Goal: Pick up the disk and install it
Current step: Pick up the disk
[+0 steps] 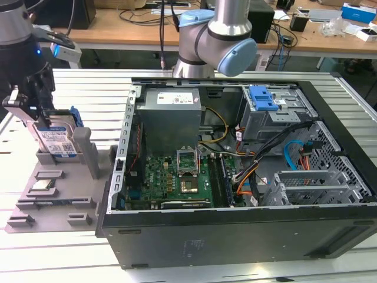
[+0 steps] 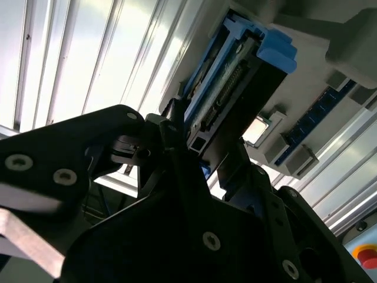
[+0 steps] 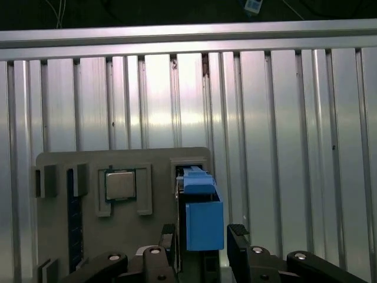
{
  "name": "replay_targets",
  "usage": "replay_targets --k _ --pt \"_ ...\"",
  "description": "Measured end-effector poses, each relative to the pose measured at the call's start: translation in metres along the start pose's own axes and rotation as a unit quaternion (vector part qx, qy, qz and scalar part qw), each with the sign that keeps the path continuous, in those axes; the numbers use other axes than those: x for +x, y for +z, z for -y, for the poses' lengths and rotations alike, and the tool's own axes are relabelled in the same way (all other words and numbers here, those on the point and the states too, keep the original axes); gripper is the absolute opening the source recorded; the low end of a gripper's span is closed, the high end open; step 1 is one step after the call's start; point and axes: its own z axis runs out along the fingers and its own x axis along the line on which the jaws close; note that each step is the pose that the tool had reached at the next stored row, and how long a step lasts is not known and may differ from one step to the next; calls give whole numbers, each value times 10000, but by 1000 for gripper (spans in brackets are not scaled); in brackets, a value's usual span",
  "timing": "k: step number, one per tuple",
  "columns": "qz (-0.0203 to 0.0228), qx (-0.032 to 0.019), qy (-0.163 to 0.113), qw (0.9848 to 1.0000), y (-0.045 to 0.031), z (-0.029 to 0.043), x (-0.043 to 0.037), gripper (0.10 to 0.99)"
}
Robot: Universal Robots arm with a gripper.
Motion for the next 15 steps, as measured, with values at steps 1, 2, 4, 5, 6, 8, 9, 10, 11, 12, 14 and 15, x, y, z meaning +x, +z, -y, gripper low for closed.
replay_targets --k 1,2,4,5,6,8,9,10,11,12,14,15 --pt "0 0 0 10000 26 2 0 482" --pt "0 0 0 10000 51 3 1 482" --pt "-1 0 0 10000 80 6 1 482" --pt "0 0 0 10000 91 7 1 482" --pt "-1 0 -1 10000 107 8 2 482" --pt "-1 0 -1 10000 127 9 2 482" --pt "-1 0 -1 10000 136 10 2 482" --pt "-2 0 -2 10000 138 10 2 482" --pt "-2 -1 -2 10000 138 10 2 482" --pt "-2 -1 -2 10000 139 10 3 482" --pt "-2 0 -2 10000 141 10 2 482" --pt "-2 0 -2 10000 141 10 3 482"
